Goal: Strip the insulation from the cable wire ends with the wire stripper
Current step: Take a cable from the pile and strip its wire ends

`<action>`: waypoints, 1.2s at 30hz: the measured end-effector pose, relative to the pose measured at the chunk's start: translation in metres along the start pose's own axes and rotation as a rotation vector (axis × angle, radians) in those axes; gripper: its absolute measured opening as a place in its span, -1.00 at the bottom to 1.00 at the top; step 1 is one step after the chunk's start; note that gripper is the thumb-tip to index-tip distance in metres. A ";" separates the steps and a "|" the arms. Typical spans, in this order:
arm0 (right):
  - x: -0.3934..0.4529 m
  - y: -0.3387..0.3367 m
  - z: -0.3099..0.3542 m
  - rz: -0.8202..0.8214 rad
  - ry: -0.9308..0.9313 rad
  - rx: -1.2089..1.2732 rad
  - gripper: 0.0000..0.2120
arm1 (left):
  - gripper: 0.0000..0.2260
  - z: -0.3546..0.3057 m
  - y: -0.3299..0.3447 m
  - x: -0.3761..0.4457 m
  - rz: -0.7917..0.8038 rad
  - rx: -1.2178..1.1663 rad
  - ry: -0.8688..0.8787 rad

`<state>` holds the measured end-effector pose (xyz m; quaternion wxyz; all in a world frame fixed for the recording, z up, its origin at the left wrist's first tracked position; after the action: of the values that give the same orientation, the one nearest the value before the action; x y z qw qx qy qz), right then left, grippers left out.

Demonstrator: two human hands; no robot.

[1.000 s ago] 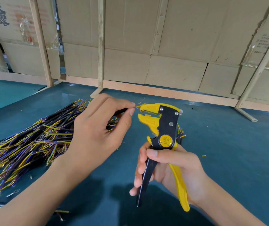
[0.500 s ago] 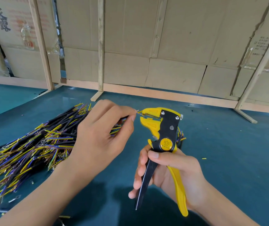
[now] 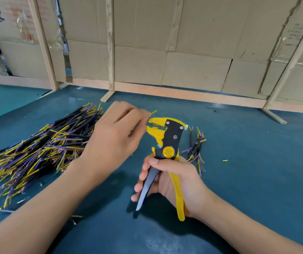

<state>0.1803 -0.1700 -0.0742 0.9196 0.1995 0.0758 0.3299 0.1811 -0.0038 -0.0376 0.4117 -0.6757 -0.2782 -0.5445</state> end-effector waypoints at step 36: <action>-0.012 -0.007 -0.001 -0.030 -0.012 -0.016 -0.82 | -0.85 -0.007 0.018 -0.011 0.133 -0.208 -0.213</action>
<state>0.1750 -0.1817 -0.0778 0.9264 0.1930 0.0707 0.3154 0.1899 -0.0187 -0.0522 0.3430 -0.7854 -0.2170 -0.4673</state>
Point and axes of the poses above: each hand's wrist, its own x-axis towards the middle knuckle, its own y-axis out of the palm, z = x × y, the point moved 1 cm from there along x, towards the middle knuckle, and after that the axes turned 7 degrees about -z, right-handed, at the moved point
